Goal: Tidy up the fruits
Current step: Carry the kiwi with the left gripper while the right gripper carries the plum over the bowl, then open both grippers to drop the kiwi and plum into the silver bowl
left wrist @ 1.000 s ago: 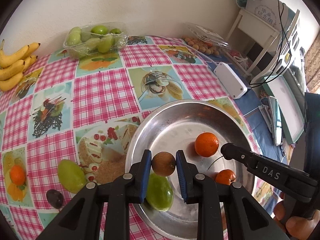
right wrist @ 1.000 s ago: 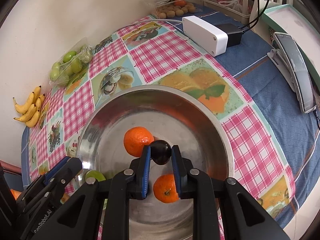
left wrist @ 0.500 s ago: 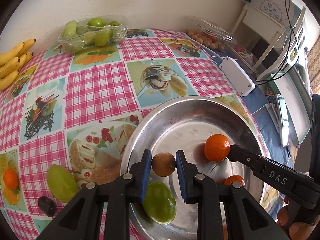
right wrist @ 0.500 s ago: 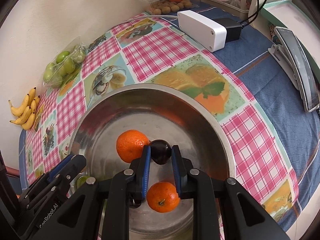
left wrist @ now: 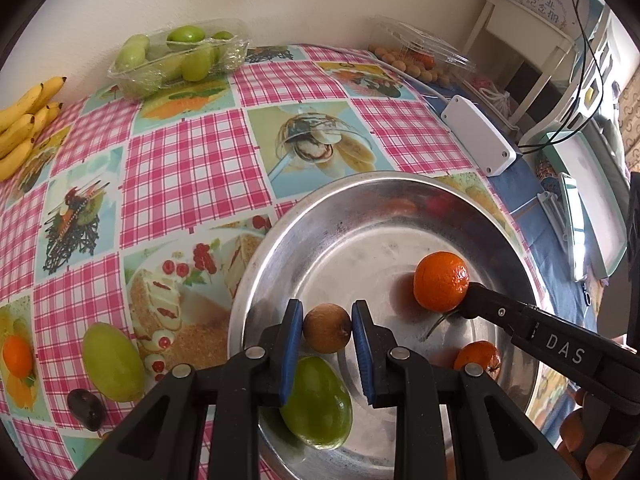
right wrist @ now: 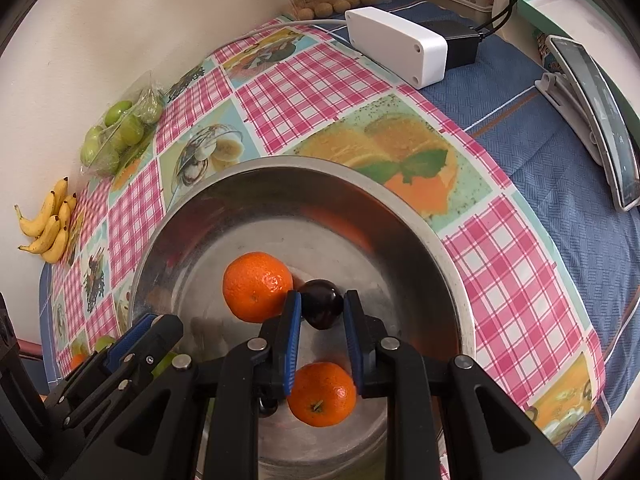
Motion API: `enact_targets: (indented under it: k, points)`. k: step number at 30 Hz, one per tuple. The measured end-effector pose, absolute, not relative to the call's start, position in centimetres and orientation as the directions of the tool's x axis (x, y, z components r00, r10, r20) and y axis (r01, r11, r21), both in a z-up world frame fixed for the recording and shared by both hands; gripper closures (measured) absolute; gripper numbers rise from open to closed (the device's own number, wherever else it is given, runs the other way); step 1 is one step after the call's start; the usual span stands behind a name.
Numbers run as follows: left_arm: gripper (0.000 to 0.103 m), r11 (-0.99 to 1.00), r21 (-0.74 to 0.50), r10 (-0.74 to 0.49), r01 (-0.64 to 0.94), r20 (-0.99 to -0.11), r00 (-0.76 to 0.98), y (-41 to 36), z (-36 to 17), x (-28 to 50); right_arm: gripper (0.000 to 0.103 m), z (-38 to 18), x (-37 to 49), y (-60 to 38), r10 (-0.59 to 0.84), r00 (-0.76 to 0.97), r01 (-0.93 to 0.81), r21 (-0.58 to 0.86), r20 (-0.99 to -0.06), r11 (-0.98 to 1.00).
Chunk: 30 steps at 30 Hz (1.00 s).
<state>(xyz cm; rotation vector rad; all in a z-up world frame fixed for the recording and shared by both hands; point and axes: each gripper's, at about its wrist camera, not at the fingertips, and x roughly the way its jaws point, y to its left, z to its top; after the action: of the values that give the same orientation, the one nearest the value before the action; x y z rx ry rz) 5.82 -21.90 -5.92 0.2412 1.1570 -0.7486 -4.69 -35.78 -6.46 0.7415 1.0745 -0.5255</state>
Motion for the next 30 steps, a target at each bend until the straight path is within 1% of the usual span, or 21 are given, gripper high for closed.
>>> enact_targets:
  k: [9,18,25,30]
  points:
    - [0.074,0.735,-0.2,-0.403,0.648,-0.897,0.18,-22.0,-5.7,5.8,0.079,-6.5,-4.6,-35.8,-0.04,0.393,0.706,0.274,-0.919,0.653]
    - [0.074,0.744,-0.192,-0.401,0.64,-0.894,0.199,-21.6,-3.8,5.6,0.078,-5.2,-4.9,-35.7,-0.074,0.413,0.695,0.261,-0.908,0.67]
    - [0.074,0.791,-0.16,-0.356,0.59,-0.906,0.231,-20.4,-2.6,6.0,0.078,-3.5,-5.0,-35.1,-0.099,0.444,0.672,0.258,-0.89,0.694]
    - [0.074,0.83,-0.159,-0.333,0.534,-0.91,0.248,-18.9,-2.4,6.9,0.079,-3.4,-4.9,-34.7,-0.095,0.447,0.66,0.256,-0.89,0.706]
